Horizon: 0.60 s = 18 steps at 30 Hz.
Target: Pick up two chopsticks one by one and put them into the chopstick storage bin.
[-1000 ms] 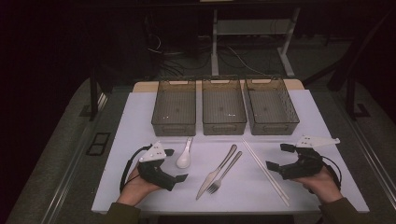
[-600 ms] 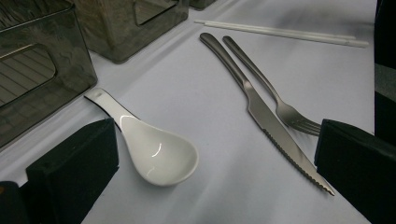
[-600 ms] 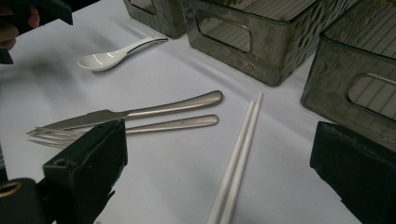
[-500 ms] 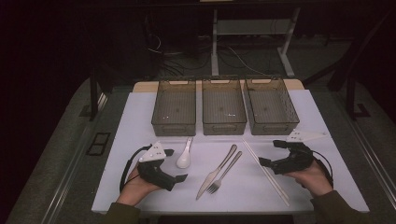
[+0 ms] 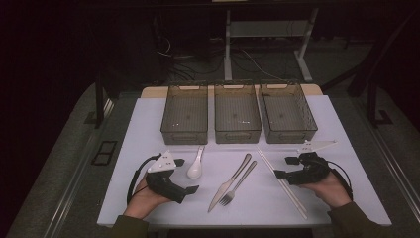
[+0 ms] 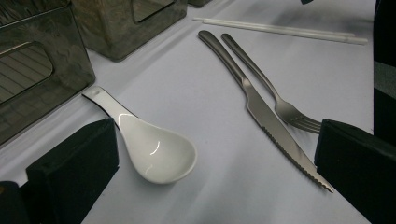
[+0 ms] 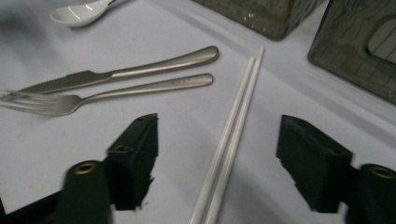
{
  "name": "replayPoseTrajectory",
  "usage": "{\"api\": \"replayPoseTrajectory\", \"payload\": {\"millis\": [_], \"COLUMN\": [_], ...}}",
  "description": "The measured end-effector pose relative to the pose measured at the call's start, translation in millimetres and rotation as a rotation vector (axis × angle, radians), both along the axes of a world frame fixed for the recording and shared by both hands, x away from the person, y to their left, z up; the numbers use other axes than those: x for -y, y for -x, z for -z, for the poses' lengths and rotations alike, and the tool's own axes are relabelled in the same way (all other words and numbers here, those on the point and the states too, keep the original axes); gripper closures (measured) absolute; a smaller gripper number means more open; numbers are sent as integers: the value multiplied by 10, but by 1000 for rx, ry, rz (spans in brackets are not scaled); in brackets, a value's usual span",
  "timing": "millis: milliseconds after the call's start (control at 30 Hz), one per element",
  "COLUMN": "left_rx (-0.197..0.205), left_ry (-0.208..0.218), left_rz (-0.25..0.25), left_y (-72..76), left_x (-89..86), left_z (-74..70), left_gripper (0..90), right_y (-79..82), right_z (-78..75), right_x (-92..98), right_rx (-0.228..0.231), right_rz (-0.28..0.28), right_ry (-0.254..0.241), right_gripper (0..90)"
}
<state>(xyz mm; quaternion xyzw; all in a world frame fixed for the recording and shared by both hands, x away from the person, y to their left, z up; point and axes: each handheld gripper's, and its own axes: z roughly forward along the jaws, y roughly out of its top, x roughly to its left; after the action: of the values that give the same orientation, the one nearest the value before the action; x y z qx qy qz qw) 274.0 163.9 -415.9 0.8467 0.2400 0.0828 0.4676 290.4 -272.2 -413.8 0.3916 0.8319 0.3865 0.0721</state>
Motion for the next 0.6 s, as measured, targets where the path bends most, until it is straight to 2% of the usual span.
{"api": "replayPoseTrajectory", "payload": {"millis": [67, 133, 200, 600], "left_rx": [-1, -2, -2, -6], "left_ry": [0, 0, -1, -7], "left_rz": [0, 0, 1, 5], "left_y": [1, 2, 3, 15], "left_x": [2, 3, 3, 16], "left_z": [4, 6, 6, 25], "left_gripper": [0, 0, 0, 0], "right_y": [14, 17, 30, 133], "right_z": [26, 35, 57, 123], "right_x": [-3, -1, 8, 52], "right_rx": [-20, -23, -37, -70], "right_rz": [-4, -6, -11, -14], "right_ry": [19, 26, 42, 95], "right_gripper": [421, 446, 512, 670]}}
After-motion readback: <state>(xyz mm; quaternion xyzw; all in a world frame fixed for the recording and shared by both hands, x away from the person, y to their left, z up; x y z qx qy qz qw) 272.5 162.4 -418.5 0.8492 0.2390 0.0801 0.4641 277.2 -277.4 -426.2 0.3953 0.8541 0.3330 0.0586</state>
